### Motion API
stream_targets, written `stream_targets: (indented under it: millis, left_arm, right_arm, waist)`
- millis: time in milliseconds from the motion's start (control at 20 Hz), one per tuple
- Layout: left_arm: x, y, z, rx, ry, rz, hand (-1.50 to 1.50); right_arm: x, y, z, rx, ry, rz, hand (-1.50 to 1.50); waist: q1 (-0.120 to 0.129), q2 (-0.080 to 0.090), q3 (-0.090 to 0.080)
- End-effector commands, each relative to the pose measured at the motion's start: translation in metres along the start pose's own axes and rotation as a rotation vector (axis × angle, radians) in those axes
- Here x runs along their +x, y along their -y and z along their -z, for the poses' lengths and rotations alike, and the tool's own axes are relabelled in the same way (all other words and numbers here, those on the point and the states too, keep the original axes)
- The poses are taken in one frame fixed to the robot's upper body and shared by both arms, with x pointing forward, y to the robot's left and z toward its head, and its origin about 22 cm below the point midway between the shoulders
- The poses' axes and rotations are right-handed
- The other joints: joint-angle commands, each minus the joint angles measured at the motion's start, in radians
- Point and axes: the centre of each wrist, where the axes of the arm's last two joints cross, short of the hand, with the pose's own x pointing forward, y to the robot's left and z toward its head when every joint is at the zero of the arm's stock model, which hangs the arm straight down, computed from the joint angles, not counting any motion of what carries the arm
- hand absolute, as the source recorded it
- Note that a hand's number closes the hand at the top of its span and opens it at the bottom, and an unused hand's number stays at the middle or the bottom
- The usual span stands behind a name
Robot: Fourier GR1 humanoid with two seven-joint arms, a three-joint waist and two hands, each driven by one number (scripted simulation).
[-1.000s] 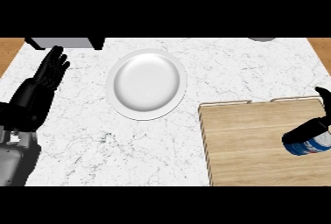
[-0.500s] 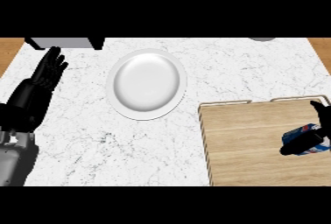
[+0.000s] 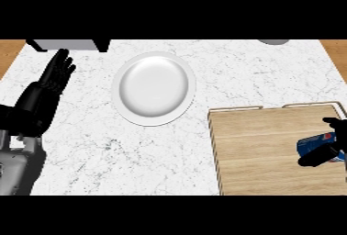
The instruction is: Pick the can from the tray and place it in the plate
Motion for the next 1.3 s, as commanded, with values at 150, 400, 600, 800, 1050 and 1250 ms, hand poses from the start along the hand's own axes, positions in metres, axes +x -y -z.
stream_targets:
  millis: [150,400,600,800,1050,1250]
  left_arm:
    - [0.012,-0.006,0.01,-0.001,0.002,0.003,0.0]
    - [0.003,-0.003,-0.001,0.01,-0.005,0.009,0.0]
    - [-0.004,-0.005,-0.007,0.02,-0.031,-0.006,0.0]
    - [0.009,-0.007,0.004,0.024,-0.003,0.01,0.0]
    - [0.008,0.0,-0.007,0.022,-0.008,0.016,0.0]
    - [0.013,-0.004,0.004,-0.011,0.001,-0.016,0.0]
  right_arm:
    - [0.01,-0.013,0.002,-0.218,-0.05,-0.051,1.5]
    - [-0.011,-0.076,-0.057,-0.216,0.04,-0.083,1.5]
    - [-0.032,-0.102,-0.093,-0.297,0.079,-0.123,1.5]
    - [-0.027,-0.1,-0.134,-0.445,0.134,-0.111,1.5]
    - [-0.014,-0.093,-0.185,-0.479,0.29,0.001,1.5]
    - [0.007,-0.08,-0.211,-0.553,0.501,0.101,1.5]
  waist:
    - [0.0,0.007,0.012]
    - [-0.02,0.0,0.011]
    - [-0.029,-0.002,0.011]
    - [-0.022,0.002,0.011]
    - [-0.006,0.003,0.011]
    - [-0.002,0.005,0.011]
